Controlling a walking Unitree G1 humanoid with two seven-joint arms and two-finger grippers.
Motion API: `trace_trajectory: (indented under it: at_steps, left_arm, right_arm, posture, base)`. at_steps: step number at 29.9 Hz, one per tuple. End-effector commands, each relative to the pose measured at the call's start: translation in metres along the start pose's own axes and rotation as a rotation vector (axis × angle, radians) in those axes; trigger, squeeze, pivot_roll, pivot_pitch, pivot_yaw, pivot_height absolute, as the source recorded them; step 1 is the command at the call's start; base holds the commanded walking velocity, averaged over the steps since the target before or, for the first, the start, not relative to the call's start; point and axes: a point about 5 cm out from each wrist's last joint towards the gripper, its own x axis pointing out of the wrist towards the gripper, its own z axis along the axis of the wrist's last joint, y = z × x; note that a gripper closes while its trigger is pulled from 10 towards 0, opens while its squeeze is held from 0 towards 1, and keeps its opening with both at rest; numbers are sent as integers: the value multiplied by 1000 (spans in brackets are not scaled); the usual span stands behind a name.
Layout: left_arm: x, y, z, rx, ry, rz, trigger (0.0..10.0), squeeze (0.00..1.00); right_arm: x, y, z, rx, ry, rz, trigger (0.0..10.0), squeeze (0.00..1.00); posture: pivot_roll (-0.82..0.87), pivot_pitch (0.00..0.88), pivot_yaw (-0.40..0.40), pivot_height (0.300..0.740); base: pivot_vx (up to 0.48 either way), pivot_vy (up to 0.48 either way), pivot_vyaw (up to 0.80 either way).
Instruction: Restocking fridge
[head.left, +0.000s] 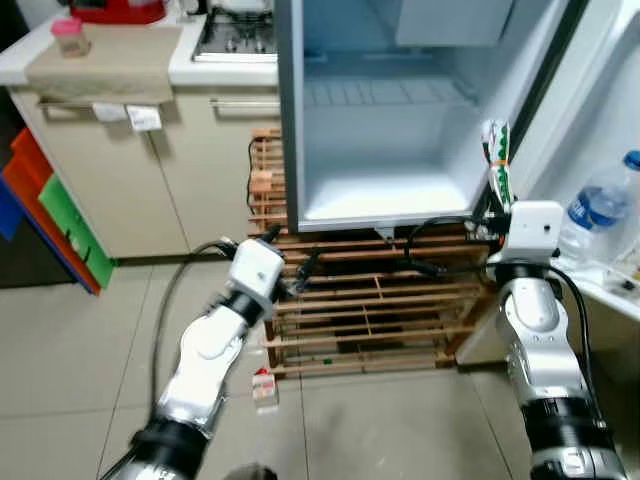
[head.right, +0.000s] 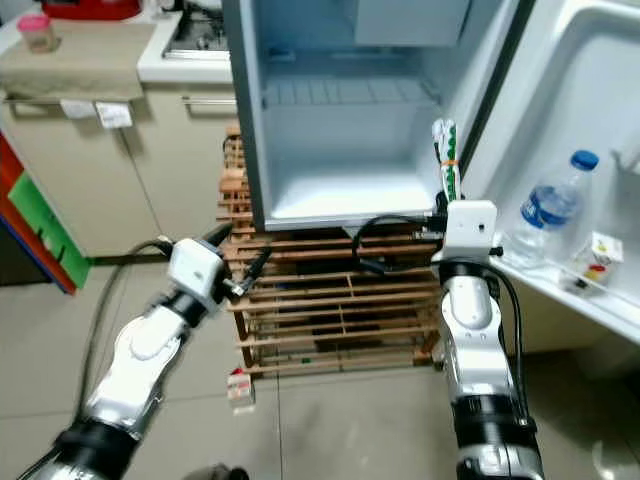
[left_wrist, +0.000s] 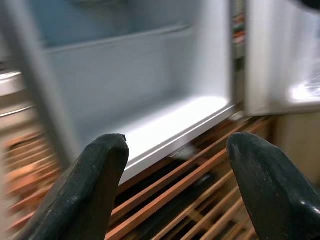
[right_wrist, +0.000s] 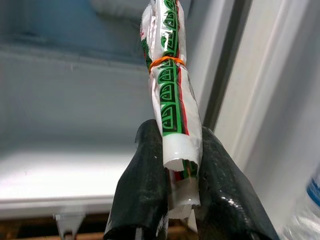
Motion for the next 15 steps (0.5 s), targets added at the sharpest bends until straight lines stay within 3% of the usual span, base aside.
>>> trace_trajectory:
  at_steps: [1, 5, 9, 12, 15]
  left_arm:
    - [5, -1, 3, 20, -10, -23, 10000, 0]
    - [14, -3, 4, -89, -11, -25, 10000, 0]
    - [13, -6, 4, -54, -45, -29, 10000, 0]
    - [14, -8, 7, -57, -67, -37, 10000, 0]
    - [13, -8, 19, -35, -129, -30, 10000, 0]
  right_arm:
    - [3, -6, 6, 4, -33, -14, 10000, 0]
    - [15, 8, 20, 24, -91, 59, 10000, 0]
    - [19, 12, 23, 31, -101, 69, 10000, 0]
    - [18, 17, 20, 37, -92, 83, 10000, 0]
    - [13, 22, 20, 45, -97, 104, 10000, 0]
  posture:
    - [-88, 0, -26, 740]
    - [-101, 0, -16, 740]
    - [-91, 0, -20, 740]
    - [-88, 0, -22, 740]
    - [-80, 0, -26, 740]
  base:
    - [0, 0, 0]
    - [0, 0, 0]
    - [0, 0, 0]
    - [0, 432, 0]
    - [356, 320, 0]
